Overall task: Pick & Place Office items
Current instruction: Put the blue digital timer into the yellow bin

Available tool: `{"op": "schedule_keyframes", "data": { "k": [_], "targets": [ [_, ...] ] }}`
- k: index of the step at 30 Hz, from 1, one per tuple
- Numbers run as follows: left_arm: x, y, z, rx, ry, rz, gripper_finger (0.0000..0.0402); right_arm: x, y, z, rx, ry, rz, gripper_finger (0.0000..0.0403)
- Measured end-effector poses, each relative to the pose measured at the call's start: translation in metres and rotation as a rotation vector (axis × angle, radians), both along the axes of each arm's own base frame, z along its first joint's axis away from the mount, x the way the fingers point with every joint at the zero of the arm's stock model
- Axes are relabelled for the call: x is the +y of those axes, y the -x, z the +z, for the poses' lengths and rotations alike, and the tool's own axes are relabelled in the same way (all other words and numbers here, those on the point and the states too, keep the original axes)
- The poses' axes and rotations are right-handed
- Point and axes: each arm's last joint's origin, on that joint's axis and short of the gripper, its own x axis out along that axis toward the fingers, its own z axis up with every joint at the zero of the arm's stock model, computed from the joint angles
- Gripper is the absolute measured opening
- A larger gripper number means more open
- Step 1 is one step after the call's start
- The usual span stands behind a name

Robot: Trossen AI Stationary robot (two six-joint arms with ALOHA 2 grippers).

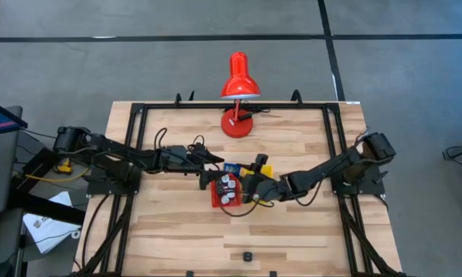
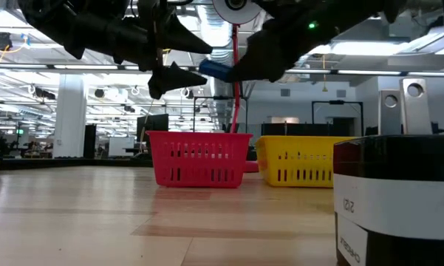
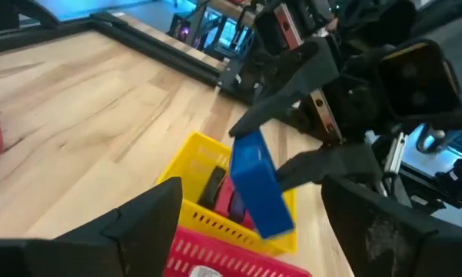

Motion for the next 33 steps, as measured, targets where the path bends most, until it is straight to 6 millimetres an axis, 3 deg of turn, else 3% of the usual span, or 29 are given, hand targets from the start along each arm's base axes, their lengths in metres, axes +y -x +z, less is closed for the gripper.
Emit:
{"op": "schedule_keyframes", "data": {
  "k": [7,21,31,33],
  "targets": [
    [-0.002,0.0,-0.001,0.009,-0.002,-0.013,0.0285,0.008,-0.022,0.002,0.046,0.05,0.017,0.0151],
    [-0.002,0.001,-0.003,0.037,-0.009,-0.017,0.0182,0.013,-0.019,0.002,0.04,0.046,-0.028,0.0152],
    [-0.002,0.001,-0.003,0.034,-0.011,-0.011,0.0063,0.013,-0.019,0.002,0.041,0.056,-0.035,0.0157],
    [-0.001,0.001,-0.003,0.035,-0.02,-0.013,0.0057,0.013,-0.019,0.002,0.039,0.056,-0.036,0.0157]
  ]
}}
